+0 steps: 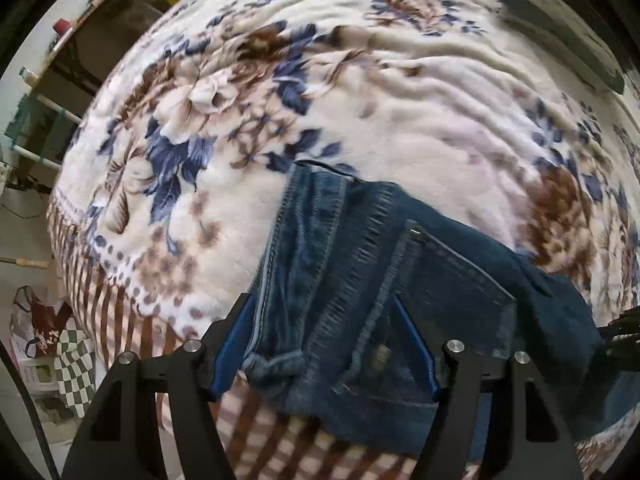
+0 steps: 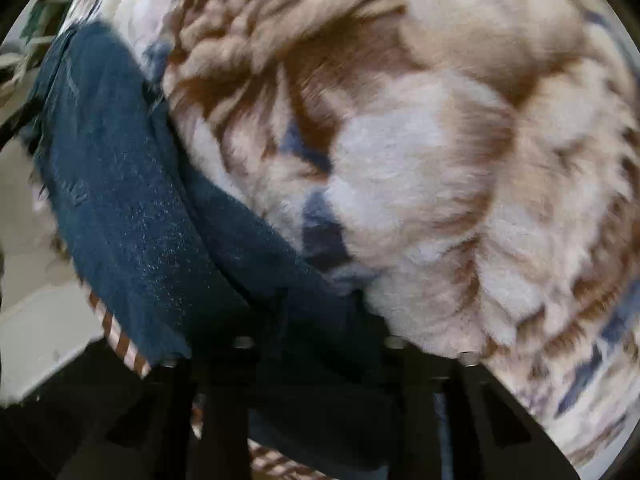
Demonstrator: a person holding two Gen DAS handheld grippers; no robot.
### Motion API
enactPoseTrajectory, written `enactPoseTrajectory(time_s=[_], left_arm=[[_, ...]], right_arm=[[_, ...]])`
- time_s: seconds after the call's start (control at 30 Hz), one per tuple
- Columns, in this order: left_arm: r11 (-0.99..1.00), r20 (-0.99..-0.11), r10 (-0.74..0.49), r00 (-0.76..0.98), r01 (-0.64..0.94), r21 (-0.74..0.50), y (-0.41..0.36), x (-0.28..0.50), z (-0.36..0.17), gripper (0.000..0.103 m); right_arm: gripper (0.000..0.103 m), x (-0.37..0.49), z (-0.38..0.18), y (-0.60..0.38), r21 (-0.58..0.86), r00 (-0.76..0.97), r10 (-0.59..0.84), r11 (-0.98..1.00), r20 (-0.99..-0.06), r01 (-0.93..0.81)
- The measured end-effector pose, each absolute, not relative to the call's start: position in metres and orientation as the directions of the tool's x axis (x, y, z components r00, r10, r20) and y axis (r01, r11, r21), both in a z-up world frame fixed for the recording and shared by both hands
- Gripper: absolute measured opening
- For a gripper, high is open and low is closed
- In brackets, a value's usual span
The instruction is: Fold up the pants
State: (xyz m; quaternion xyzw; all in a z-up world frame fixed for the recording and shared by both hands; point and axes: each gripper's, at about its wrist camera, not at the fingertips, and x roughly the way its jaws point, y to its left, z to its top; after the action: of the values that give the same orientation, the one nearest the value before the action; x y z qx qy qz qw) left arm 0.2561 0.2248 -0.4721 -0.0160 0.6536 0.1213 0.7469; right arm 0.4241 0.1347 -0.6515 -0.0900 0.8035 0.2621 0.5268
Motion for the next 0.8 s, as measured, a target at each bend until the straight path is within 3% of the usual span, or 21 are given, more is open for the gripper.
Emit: enactPoseTrajectory(time_s=[0.07, 0.2, 0.3, 0.37, 0.53, 0.73, 0.8], left_arm=[[0.969, -0.980, 0.166, 0.105, -0.203, 0.143, 0.213, 0.253, -0.471, 0.067], [0.961, -0.978, 0.183, 0.096, -0.226, 0.158, 0.197, 0.251, -0.463, 0.067], [0.955, -0.977, 0.187, 0.098, -0.253, 0.157, 0.195, 0.247, -0.454, 0.067], [0.951, -0.976, 0.193, 0.102, -0.264, 0.160, 0.192, 0.246, -0.449, 0.067], [0.949, -0.983, 0.157, 0.092, -0.288, 0.125, 0.180, 0.244, -0.451, 0.067], [0.963, -0.991, 0.115, 0.068, -0.251, 0.095, 0.142, 0.235, -0.461, 0.067], [0.968, -0.992, 0.109, 0.066, -0.233, 0.091, 0.132, 0.234, -0.462, 0.067]], right_arm=[[0.009, 0.423, -0.629, 0.139, 0.279, -0.346, 0.136, 0.870, -0.928, -0.407], [0.008, 0.428, -0.602, 0.101, 0.258, -0.208, 0.210, 0.935, -0.955, -0.243], [0.008, 0.440, -0.613, 0.047, 0.425, -0.233, 0.433, 0.901, -0.871, 0.087], [0.008, 0.447, -0.610, 0.024, 0.526, -0.248, 0.557, 0.830, -0.793, 0.185], [0.027, 0.463, -0.576, -0.016, 0.408, -0.254, 0.389, 0.913, -0.885, -0.025], [0.027, 0.410, -0.597, -0.014, 0.411, -0.438, 0.274, 0.875, -0.856, -0.255], [0.023, 0.394, -0.598, -0.002, 0.372, -0.422, 0.213, 0.864, -0.881, -0.340]])
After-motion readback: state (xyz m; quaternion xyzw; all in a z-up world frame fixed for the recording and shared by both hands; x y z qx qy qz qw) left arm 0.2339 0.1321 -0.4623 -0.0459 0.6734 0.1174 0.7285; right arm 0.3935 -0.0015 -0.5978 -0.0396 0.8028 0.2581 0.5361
